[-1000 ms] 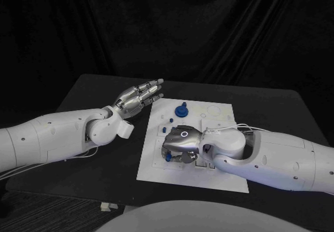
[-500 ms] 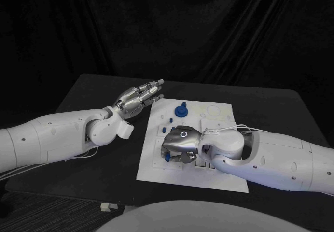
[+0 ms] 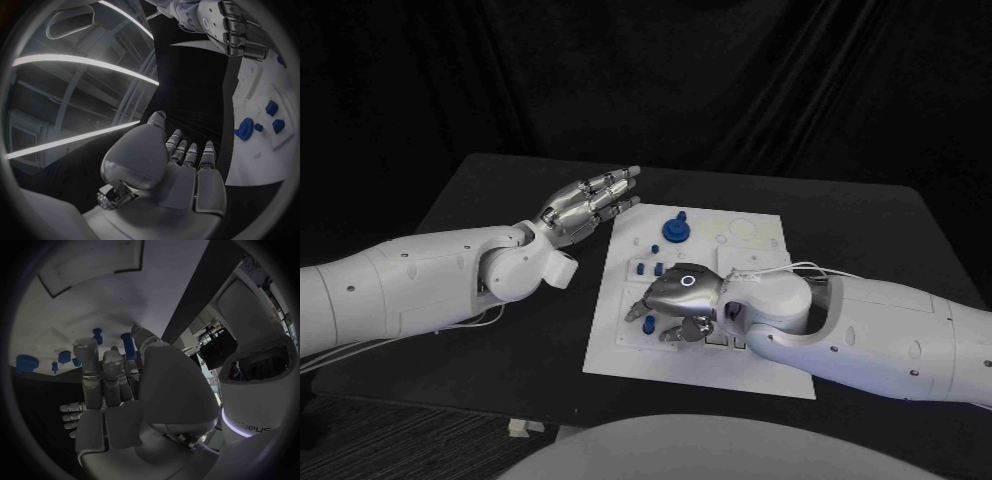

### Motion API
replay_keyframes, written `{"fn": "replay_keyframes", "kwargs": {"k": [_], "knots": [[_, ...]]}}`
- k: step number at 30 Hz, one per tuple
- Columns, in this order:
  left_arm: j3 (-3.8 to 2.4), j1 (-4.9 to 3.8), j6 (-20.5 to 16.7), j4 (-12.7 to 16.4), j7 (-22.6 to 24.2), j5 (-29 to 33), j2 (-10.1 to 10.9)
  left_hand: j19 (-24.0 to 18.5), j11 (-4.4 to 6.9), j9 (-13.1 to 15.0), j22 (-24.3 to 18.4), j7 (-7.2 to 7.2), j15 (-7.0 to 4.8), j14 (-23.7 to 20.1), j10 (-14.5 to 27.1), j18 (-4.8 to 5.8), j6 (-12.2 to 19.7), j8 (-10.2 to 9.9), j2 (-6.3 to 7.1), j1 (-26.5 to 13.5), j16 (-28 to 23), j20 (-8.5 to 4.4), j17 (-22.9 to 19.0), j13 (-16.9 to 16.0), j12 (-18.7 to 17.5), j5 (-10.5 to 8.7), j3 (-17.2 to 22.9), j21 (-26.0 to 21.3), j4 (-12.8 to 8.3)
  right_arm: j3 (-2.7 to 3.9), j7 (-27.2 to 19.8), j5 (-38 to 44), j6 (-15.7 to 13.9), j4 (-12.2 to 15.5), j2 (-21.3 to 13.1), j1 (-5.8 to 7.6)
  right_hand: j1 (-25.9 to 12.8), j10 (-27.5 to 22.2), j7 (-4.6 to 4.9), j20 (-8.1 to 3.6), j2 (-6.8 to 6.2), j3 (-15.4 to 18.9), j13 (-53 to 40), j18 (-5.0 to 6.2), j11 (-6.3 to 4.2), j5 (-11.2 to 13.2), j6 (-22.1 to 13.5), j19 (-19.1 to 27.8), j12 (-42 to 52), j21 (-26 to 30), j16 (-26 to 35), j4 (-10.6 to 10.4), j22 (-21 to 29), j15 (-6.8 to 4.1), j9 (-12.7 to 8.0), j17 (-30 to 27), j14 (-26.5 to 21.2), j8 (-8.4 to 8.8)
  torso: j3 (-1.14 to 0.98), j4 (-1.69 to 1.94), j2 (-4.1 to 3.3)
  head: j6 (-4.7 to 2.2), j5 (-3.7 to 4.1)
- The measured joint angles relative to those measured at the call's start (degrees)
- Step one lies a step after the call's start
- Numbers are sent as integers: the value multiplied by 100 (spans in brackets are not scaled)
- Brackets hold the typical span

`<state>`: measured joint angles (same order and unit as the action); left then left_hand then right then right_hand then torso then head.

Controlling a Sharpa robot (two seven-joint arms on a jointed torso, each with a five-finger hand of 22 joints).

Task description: Assemble the parts on the task board

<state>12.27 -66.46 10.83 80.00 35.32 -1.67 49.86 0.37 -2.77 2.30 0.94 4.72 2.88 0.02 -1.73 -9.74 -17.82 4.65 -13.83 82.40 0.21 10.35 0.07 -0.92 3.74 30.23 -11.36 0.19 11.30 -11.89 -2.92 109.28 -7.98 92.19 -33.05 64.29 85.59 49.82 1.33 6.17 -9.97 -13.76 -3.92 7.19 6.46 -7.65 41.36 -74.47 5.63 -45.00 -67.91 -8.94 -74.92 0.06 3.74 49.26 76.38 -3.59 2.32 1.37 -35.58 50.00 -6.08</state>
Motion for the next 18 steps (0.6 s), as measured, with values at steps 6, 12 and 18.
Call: {"fn": "replay_keyframes", "kwargs": {"k": [6, 12, 18], "knots": [[-1, 6, 3, -7, -7, 0, -13, 0, 0, 0, 5, 0, 0, 0, 0, 0, 0, 0, 0, 0, 0, 0, 1, 0, -1, 0, 0, 0, 0, -7, 25, -18, -77, 131, -157, 76, 30, -224, -11, 9, 24, 274, -4, 0, 20, 104, -147, 139, 182, 340, 153, -215, 0, 41, -10, -266, -161, 0, 0, -1, 0, 0, 9], [0, 9, 6, -3, -9, 0, -9, -21, -34, 0, 5, 0, 20, -20, 9, 0, 0, 0, 0, 0, 0, 20, 2, 0, -1, 24, 11, 0, -10, -5, 3, -370, -479, 410, -476, 498, 102, -295, 59, 28, 22, 379, -21, -1, 51, 104, -122, 159, 404, 374, 127, -475, 1, 56, -7, -252, -176, -7, 0, -1, 0, 0, 21], [0, 11, 6, 15, -9, 0, 54, 0, -42, 0, 5, 18, 20, -20, 1, 0, -18, 23, -23, 23, 0, 41, 3, 0, -2, 44, 25, 0, -25, -1, -11, -1400, -1012, 809, -1039, 1133, 355, 189, 555, 136, 277, 256, -146, -2, 31, -187, 749, -32, 1053, 8, -155, -454, 1, 173, 114, 45, 5, -310, -1, -1, 0, 0, -1]]}}
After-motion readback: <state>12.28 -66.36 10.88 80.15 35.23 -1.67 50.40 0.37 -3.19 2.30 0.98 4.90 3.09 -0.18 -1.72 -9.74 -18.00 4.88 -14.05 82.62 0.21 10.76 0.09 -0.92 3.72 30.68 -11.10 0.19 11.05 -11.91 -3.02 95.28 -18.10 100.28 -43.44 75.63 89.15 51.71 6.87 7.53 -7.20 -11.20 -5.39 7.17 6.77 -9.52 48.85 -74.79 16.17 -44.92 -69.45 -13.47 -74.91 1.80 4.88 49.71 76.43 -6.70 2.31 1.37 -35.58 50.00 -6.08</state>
